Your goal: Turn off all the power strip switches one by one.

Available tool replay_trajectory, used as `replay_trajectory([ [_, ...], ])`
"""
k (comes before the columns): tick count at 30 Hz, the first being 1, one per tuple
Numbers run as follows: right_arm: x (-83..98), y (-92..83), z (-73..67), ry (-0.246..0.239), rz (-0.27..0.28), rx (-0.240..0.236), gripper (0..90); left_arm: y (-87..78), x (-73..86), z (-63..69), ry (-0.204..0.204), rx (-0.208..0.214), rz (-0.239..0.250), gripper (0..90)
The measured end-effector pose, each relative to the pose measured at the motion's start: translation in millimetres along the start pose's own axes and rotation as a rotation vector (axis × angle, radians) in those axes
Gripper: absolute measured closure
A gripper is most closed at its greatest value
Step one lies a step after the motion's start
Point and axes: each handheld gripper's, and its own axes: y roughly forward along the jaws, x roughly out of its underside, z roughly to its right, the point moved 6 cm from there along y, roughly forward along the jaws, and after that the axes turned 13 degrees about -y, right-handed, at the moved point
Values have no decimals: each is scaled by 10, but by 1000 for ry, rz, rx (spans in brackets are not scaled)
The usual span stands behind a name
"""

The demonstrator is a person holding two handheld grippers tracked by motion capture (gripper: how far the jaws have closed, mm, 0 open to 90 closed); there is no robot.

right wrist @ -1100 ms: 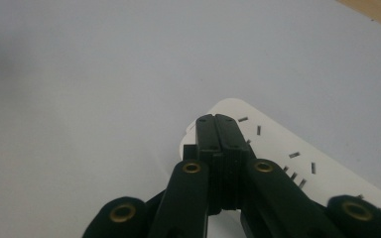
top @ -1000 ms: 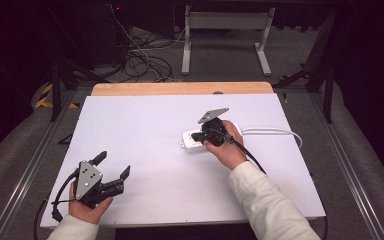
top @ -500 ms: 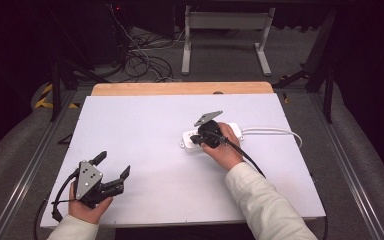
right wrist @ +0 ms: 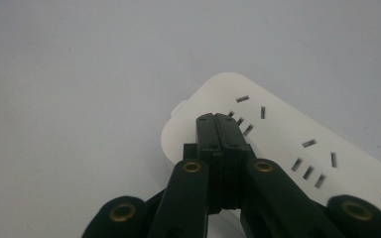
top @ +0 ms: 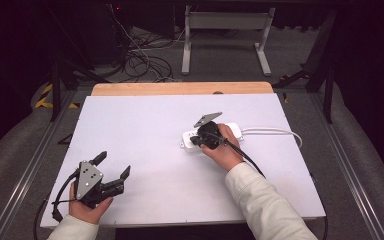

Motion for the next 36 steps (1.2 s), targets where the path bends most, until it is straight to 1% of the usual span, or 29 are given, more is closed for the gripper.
replay_trajectory([
  [4,-1,0,-13,-10,-4,14,900,1,0,1,0,0,-1,173],
  [6,1,1,-10,-5,-2,15,900,2,0,1,-1,0,-1,173],
  [7,3,0,-13,5,-1,13,900,3,1,2,-1,0,-1,173],
  [14,5,5,-12,12,-7,12,900,4,1,3,-4,2,-1,173],
  [18,6,9,-8,31,-12,16,900,0,0,3,-2,0,-1,173],
  [20,-7,8,-17,30,-17,20,900,2,1,2,-4,0,-1,173],
  [21,-43,-12,-14,25,7,11,900,6,2,3,-6,1,-1,173],
  [22,-74,-56,-6,46,-6,-9,900,10,4,1,-3,2,-4,173],
  [23,-142,-116,0,49,42,0,900,13,5,0,-4,1,-5,173],
  [24,-244,-212,14,40,87,24,900,16,4,-5,-2,-2,-4,173],
  [28,-275,-253,16,35,93,24,900,11,2,-13,-9,0,-2,173],
  [30,-271,-270,20,42,98,21,900,8,1,-17,-11,0,0,173],
  [36,-272,-327,38,34,107,37,900,-4,-5,-1,-3,-1,5,173],
])
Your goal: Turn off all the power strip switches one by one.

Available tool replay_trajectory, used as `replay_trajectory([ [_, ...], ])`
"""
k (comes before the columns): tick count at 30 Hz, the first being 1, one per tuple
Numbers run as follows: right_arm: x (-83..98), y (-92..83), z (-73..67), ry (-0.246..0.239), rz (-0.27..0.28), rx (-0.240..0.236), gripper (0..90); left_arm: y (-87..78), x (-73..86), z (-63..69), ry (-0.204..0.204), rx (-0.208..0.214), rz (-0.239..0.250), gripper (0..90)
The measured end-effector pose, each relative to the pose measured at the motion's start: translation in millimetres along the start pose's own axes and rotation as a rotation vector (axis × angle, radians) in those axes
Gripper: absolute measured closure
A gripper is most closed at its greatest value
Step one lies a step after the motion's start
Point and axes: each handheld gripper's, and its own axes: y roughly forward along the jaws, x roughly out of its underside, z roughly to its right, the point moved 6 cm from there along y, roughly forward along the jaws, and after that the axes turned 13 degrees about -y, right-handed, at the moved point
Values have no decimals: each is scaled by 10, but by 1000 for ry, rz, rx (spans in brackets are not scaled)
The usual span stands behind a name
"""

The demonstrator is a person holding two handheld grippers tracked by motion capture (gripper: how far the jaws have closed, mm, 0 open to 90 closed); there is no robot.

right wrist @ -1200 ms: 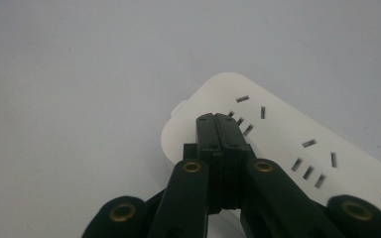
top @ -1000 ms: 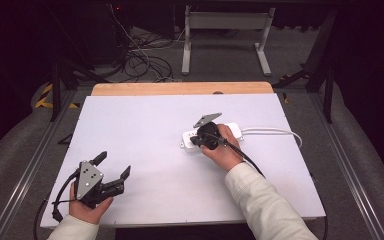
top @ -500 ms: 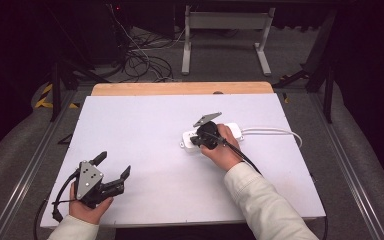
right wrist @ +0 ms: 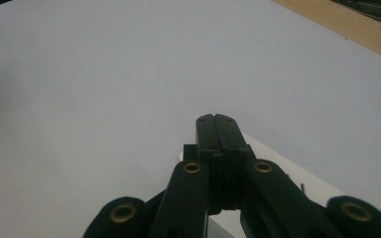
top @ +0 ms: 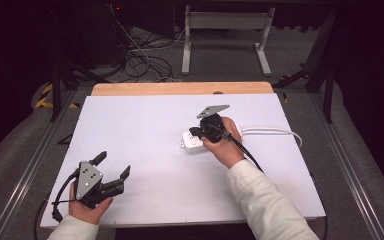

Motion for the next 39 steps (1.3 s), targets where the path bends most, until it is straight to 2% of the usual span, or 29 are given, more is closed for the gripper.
replay_trajectory([
  [6,55,-67,84,4,3,13,900,1,1,-8,-2,0,-2,173],
  [10,149,-111,165,8,-20,30,900,1,1,-7,-1,-1,-2,173],
  [11,220,-113,206,19,-34,40,900,1,0,-6,-3,0,-1,173],
  [15,321,-100,249,34,-54,43,900,5,-1,-3,2,-2,0,173],
  [22,441,-41,262,40,-83,39,900,9,1,-3,0,-4,-2,173],
  [39,519,69,238,34,-108,30,900,13,7,-5,1,-2,-8,173],
])
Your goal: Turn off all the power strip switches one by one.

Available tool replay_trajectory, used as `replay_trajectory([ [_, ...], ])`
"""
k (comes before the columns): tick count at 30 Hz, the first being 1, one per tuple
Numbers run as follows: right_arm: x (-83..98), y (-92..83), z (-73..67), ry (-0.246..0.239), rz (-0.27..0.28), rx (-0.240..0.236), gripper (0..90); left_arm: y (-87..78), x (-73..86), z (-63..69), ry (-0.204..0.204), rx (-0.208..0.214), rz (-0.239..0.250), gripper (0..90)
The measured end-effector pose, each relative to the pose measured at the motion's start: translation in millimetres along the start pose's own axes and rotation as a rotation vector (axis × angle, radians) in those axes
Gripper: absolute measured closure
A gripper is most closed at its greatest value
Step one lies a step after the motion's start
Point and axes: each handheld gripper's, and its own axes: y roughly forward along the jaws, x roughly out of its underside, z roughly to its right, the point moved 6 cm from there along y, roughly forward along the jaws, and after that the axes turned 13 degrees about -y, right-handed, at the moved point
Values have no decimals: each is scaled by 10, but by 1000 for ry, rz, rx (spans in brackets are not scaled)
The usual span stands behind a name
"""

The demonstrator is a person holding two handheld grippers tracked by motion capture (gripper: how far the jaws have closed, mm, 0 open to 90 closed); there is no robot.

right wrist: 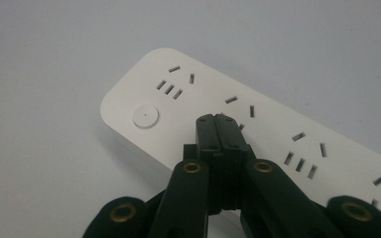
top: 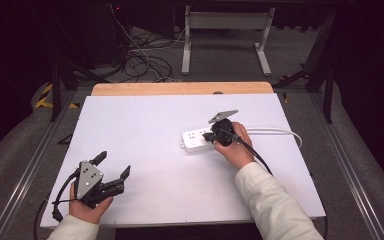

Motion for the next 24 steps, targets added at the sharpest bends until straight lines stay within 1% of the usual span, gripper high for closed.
replay_trajectory([
  [4,9,8,-6,-4,5,4,900,-1,-2,-1,1,-2,2,173],
  [5,16,13,-5,-1,7,9,900,-2,0,3,-2,0,1,173],
  [10,37,19,-6,11,16,1,900,-1,1,3,0,0,0,173],
  [14,39,21,-3,10,18,-4,900,0,1,5,1,-1,-1,173],
  [17,34,23,-12,-5,14,7,900,0,1,8,1,0,-1,173],
  [20,33,31,-9,9,23,4,900,-2,1,11,2,0,0,173],
  [23,25,39,-17,4,21,10,900,-1,2,12,1,0,0,173],
  [24,19,44,-24,1,25,6,900,-2,1,11,1,-1,1,173],
])
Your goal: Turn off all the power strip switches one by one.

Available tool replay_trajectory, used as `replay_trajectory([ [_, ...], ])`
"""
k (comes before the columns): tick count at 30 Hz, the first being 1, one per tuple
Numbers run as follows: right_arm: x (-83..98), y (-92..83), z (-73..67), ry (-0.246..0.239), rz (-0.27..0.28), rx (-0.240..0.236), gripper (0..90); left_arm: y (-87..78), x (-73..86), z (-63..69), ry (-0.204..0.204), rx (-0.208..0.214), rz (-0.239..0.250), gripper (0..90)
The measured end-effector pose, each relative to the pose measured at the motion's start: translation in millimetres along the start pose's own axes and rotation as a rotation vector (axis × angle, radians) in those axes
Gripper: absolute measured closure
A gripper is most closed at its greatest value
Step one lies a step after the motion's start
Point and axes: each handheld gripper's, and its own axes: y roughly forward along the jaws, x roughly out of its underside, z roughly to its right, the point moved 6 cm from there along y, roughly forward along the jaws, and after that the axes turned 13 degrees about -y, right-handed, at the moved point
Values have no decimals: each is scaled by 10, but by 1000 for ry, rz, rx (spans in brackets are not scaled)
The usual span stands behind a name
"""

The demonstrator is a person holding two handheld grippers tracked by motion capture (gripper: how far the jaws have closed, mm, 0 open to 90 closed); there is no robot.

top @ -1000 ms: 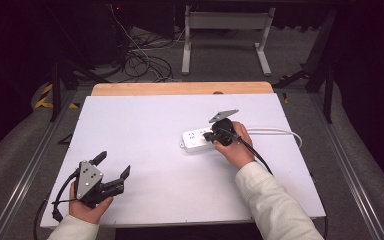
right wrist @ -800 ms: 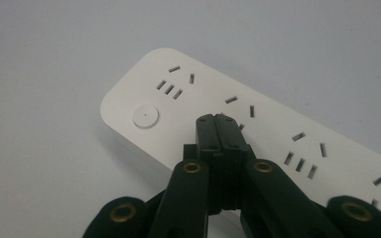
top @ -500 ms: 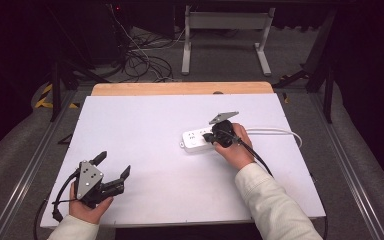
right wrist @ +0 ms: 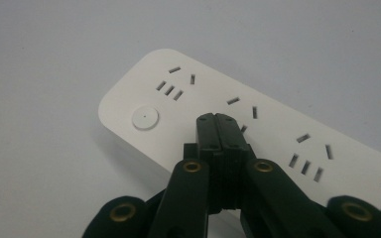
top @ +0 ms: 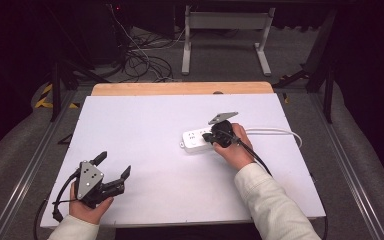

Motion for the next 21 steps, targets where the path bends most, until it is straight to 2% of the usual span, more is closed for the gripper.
replay_trajectory([
  [21,19,3,-33,10,1,24,900,-8,2,-3,-2,3,2,173],
])
